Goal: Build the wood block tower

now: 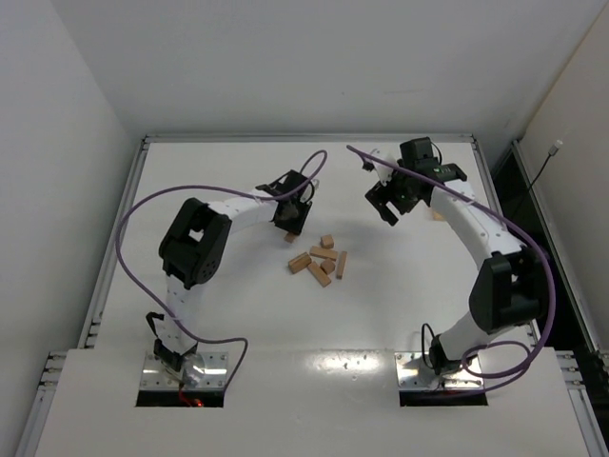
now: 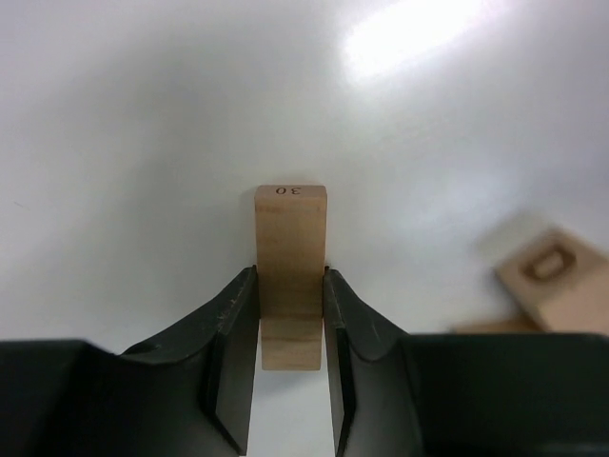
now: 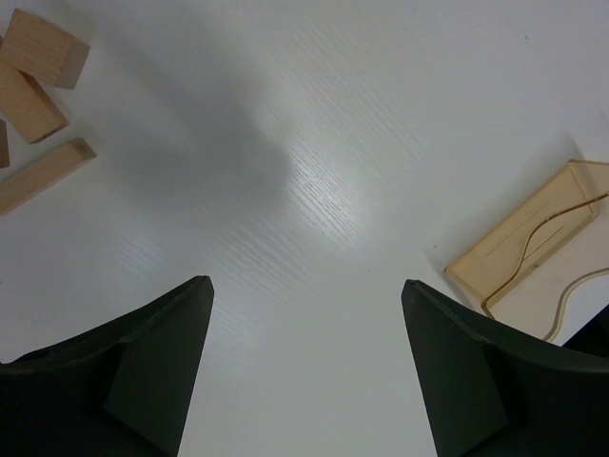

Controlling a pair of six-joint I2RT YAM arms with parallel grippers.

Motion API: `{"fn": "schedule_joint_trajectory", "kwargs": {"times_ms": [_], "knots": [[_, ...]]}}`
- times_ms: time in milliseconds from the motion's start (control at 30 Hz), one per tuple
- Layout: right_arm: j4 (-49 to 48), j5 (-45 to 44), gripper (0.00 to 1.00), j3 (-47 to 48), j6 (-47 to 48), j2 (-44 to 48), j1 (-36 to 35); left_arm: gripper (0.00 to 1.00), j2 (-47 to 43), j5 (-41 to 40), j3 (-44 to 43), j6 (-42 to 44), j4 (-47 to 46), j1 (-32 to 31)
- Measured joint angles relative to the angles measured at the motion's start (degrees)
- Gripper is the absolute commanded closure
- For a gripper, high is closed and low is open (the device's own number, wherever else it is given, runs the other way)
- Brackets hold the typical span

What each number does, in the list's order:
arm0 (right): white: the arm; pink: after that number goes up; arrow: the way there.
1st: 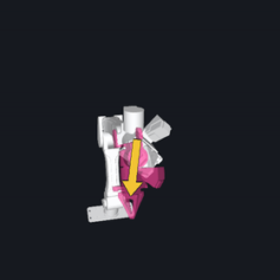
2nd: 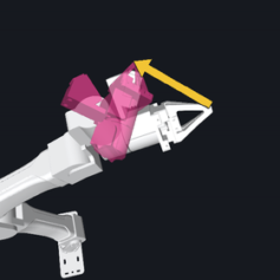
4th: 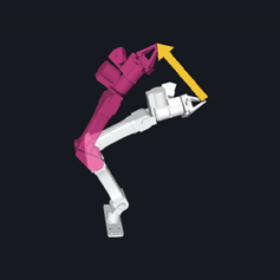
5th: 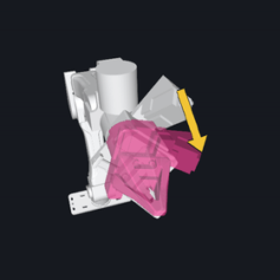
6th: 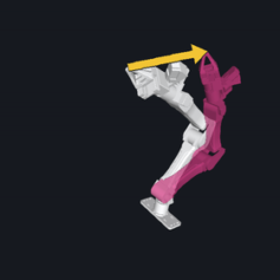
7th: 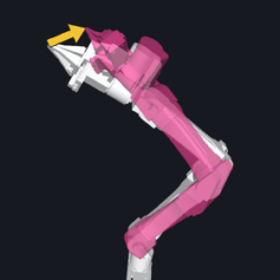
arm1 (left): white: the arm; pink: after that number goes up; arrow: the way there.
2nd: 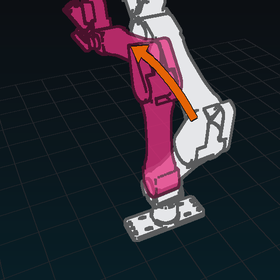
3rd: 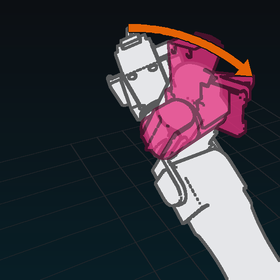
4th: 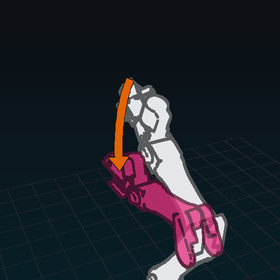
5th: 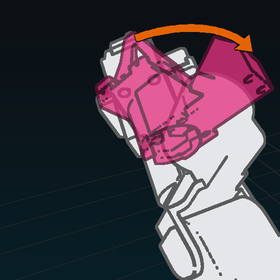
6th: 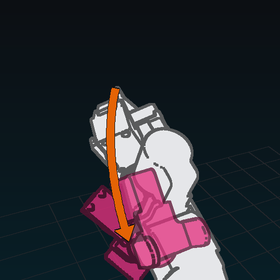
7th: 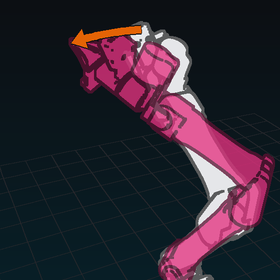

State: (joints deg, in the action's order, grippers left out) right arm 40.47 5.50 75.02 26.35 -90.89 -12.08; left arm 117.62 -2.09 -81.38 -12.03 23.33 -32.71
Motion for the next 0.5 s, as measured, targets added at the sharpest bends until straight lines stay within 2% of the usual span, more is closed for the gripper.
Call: {"fn": "schedule_joint_trajectory", "kwargs": {"times_ms": [233,300,500], "knots": [[-1.44,-1.53,0.26,0.02,-5.01,-2.19,0.0,1.0,6.4,-7.02,-10.23,-10.27,4.15,1.36],[-1.51,-2.19,0.29,0.11,-6.19,-2.56,0.0,1.0,7.13,-8.07,-11.28,-12.24,4.63,1.36],[-2.32,-4.11,0.26,0.68,-9.94,-3.23,0.0,1.0,7.32,-9.33,-11.56,-15.76,4.9,1.36]]}}
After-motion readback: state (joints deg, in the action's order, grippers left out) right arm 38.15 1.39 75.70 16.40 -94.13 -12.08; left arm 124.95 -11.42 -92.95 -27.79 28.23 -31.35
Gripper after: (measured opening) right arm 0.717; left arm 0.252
